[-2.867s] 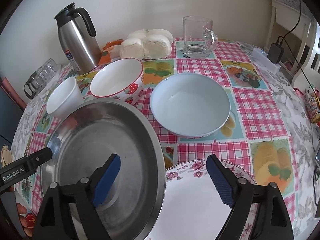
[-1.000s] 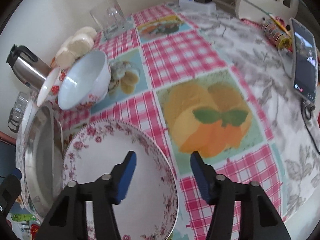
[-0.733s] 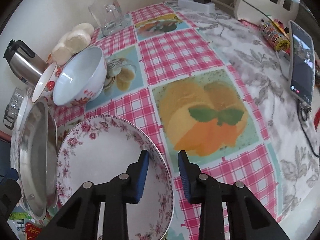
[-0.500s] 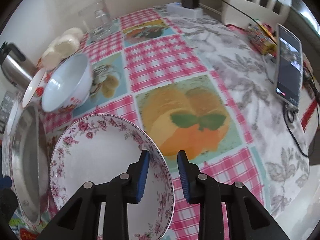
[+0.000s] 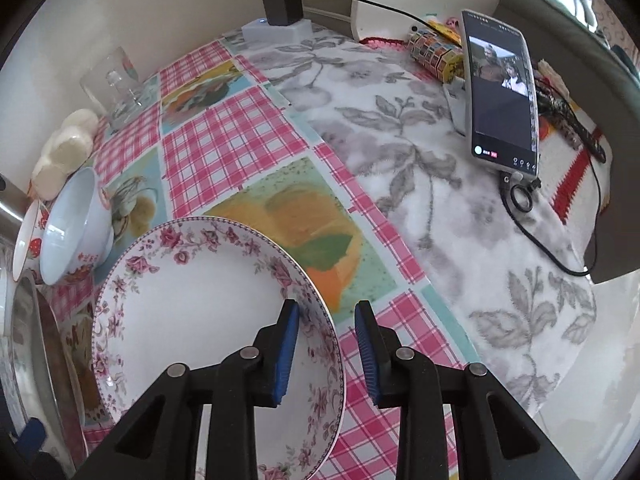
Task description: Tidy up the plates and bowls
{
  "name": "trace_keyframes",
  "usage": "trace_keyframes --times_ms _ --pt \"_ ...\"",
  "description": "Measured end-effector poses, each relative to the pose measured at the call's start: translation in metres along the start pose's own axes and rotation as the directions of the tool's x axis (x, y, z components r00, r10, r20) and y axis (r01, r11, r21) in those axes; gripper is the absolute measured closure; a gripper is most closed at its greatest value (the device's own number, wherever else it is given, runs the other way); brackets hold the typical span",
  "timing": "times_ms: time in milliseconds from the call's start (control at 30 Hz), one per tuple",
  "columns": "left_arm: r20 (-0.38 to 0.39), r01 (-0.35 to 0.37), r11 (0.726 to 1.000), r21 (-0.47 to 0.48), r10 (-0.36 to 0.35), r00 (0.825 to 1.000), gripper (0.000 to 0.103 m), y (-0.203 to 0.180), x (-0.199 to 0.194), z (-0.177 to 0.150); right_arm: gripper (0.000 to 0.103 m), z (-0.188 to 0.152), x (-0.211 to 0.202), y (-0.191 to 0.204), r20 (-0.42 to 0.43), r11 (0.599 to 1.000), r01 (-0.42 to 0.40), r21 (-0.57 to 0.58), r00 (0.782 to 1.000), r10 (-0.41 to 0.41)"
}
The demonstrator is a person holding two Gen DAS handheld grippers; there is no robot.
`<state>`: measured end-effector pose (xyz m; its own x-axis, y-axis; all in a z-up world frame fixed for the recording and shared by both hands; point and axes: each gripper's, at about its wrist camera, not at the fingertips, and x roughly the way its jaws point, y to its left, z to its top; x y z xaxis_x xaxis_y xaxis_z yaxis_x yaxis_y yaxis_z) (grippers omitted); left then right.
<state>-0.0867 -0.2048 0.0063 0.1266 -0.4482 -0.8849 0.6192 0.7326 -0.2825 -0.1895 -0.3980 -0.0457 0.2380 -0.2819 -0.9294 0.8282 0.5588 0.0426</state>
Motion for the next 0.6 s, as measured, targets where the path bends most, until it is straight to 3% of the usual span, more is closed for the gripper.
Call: trace_keyframes --times_ms 233,333,533,600 --pt "-0.100 0.025 1.000 -0.009 -0.026 0.995 0.045 -0.015 0.030 -0.003 0.071 0.001 0.004 0.001 -0.007 1.000 -0.026 -0.008 1.000 0.026" --pt "-0.126 0.002 1.000 0.002 -0.002 0.992 0.051 -0.023 0.042 -0.006 0.071 0.002 0.005 0.000 -0.009 0.999 -0.040 -0.011 0.999 0.040" --pt "-0.122 -0.032 0.999 0.001 0.032 0.992 0.061 -0.028 0.052 -0.007 0.071 0.003 0.006 0.000 -0.010 0.997 -0.074 -0.010 0.997 0.074" --pt "-0.130 -0.033 0.999 0.001 0.032 0.991 0.068 -0.028 0.055 -0.008 0.071 0.004 0.007 -0.001 -0.010 0.996 -0.084 -0.010 0.996 0.084"
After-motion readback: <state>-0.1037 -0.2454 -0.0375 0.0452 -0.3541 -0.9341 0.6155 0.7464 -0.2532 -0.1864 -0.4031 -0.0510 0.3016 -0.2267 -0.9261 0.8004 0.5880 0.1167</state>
